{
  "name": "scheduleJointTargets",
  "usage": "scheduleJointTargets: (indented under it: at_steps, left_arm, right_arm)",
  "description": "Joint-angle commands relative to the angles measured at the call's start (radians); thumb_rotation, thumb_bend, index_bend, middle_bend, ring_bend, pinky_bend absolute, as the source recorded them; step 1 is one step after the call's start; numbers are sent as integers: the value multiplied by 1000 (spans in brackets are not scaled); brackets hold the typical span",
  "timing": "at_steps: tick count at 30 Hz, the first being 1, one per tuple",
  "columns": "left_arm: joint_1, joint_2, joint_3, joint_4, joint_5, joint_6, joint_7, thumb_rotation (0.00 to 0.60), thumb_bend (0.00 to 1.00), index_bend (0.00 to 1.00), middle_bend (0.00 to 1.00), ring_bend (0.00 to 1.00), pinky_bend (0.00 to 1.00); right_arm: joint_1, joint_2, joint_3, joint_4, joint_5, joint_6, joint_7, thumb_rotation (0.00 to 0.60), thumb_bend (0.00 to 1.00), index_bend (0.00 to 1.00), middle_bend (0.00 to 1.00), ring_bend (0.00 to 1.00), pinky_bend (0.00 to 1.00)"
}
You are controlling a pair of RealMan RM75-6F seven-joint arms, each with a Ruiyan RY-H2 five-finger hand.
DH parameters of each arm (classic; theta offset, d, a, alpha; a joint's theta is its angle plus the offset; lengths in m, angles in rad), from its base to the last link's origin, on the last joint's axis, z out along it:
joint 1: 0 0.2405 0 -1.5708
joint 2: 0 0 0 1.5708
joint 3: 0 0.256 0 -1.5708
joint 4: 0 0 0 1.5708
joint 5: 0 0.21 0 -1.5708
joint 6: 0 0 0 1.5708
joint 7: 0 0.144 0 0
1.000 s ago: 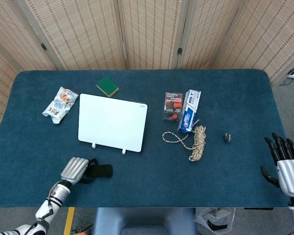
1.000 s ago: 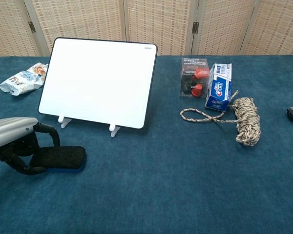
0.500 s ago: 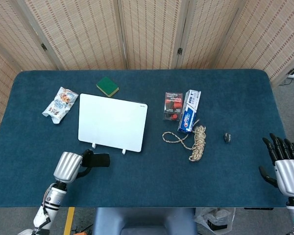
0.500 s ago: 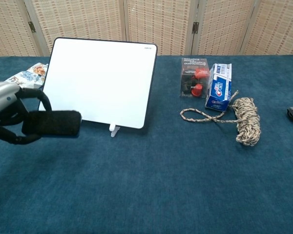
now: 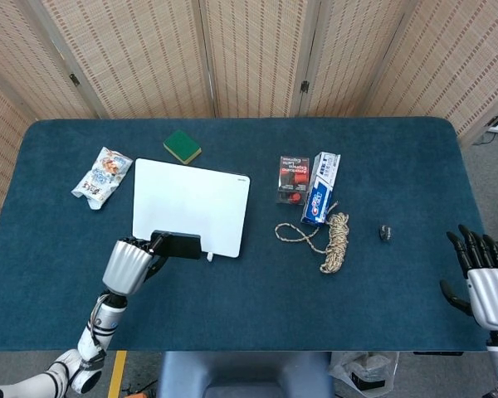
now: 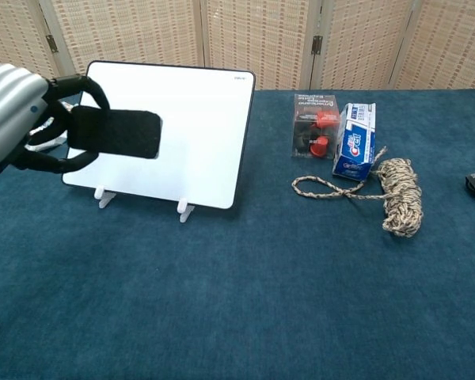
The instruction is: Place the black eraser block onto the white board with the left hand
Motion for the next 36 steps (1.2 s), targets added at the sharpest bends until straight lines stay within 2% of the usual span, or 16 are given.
scheduleJointTargets:
  at_steps: [1,15,36]
  left_arm:
    - [-81,-78,-45,122,-4,-5,-92,600,276,493,1000,990,1000]
    - [-223,-145,-103,332,-125,-162,-224,600,276,487,1000,990,1000]
    - [-317,-192,-94,501,-229,-300,-283,600,276,482,1000,990,1000]
  right_arm:
    - [1,3,3,1,5,-4,7,600,367,0,0,0,14]
    - [9,12,15,11,32,-22,34,600,367,0,0,0,13]
    - [11,12,18,7,43,-27,29,600,367,0,0,0,14]
